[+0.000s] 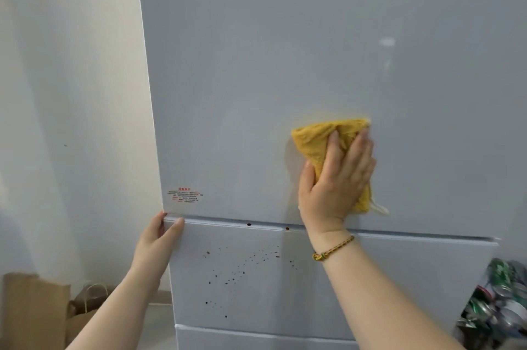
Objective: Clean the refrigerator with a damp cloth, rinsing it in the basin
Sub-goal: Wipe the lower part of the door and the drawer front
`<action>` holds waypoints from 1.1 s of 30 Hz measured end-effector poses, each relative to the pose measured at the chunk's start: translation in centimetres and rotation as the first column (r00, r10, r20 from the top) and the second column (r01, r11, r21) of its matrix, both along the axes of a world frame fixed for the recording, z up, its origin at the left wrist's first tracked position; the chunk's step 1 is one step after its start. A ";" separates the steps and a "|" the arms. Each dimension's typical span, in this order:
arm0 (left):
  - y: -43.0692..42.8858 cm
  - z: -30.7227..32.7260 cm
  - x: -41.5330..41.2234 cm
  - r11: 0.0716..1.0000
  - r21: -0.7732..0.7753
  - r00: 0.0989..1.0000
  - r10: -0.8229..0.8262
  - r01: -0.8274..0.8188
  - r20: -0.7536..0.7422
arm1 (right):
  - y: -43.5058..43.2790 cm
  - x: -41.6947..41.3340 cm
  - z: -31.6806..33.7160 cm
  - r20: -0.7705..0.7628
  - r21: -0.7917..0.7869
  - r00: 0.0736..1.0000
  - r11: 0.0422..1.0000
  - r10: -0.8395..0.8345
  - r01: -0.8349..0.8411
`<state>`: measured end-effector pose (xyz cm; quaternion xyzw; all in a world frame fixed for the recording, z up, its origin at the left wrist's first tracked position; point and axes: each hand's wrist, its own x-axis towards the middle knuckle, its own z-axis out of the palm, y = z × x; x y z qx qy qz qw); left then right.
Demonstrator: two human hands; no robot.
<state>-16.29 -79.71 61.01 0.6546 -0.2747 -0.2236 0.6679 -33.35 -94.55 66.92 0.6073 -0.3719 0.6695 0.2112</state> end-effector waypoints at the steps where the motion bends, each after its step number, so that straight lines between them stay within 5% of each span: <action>1: 0.3 0.1 0.3 1.000 0.010 1.000 -0.018 0.018 0.025 | 0.7 1.2 -0.5 -0.105 -0.032 0.994 0.999 0.019 -0.022; 4: 0.9 0.4 1.1 0.999 0.027 0.993 -0.035 0.032 0.111 | 2.7 3.1 -2.3 -0.374 -0.083 0.924 0.990 0.076 -0.115; 7: 0.9 0.5 1.4 1.000 0.014 0.993 -0.028 0.026 0.114 | 3.5 1.4 -2.2 -0.450 -0.009 0.865 0.967 0.224 -0.255; 12: 1.2 0.2 1.8 1.000 -0.012 1.000 -0.027 0.027 -0.004 | 4.6 -3.9 -1.4 -0.208 0.241 0.911 0.921 0.356 -0.305; 18: 5.3 -1.1 0.8 0.997 -0.071 0.996 -0.007 0.013 0.087 | 6.7 -5.5 -3.5 -0.077 0.539 0.946 0.811 0.315 -0.227; 23: 7.2 -1.5 -0.1 0.997 -0.078 0.994 -0.004 0.012 0.105 | 9.4 -2.8 -4.7 -0.336 0.612 0.890 0.790 0.308 -0.043; 27: 8.0 -1.8 -0.6 0.995 -0.097 0.993 0.010 0.002 0.114 | 11.9 0.5 -4.9 -0.534 0.651 0.753 0.755 0.385 0.075; 33: 7.9 -2.0 -1.0 0.995 -0.093 0.988 0.054 -0.041 0.143 | 13.5 4.0 -4.8 -0.580 0.581 0.683 0.813 0.443 -0.034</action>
